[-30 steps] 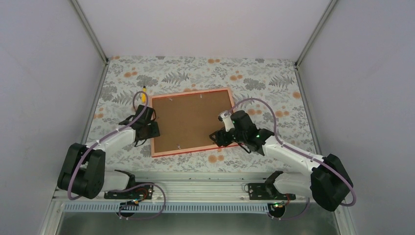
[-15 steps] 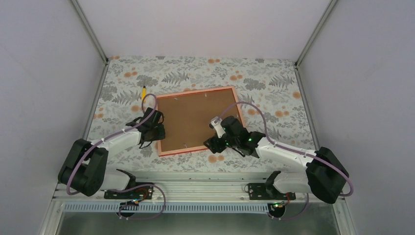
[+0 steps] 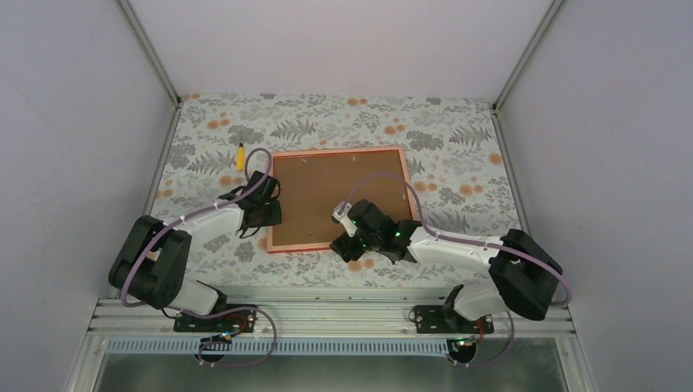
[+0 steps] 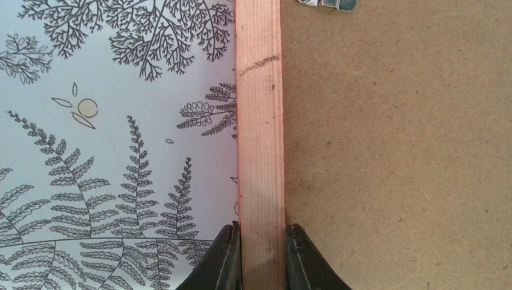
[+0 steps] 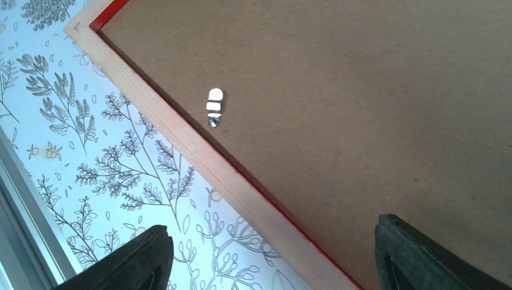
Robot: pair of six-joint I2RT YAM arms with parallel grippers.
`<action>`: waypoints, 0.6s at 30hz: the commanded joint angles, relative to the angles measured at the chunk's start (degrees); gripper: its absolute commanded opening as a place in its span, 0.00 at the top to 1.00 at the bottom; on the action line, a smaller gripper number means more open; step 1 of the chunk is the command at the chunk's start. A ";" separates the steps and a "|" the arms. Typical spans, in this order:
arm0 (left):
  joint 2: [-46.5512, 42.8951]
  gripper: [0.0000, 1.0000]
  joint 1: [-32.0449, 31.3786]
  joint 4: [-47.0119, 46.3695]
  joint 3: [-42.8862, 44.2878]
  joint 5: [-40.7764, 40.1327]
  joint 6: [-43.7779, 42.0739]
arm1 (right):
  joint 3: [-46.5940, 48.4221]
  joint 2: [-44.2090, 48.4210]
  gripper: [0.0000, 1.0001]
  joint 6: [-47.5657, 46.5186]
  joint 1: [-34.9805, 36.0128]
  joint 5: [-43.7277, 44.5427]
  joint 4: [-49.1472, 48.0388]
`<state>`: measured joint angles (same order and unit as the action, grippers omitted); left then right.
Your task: Take the photo out of the frame
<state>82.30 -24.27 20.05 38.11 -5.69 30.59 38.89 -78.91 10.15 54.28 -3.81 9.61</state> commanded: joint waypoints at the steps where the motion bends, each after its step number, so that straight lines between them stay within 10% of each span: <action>1: 0.10 0.98 -0.21 0.84 4.14 -2.04 -1.42 | 3.38 -2.60 0.25 -2.25 4.42 6.64 0.90; 18: -3.44 0.98 0.94 6.94 10.50 -2.02 -6.10 | 9.54 -14.53 0.19 -5.28 19.17 38.15 6.90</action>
<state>81.62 -23.62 27.57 45.67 -7.75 26.24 46.41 -89.67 6.15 70.43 22.33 15.38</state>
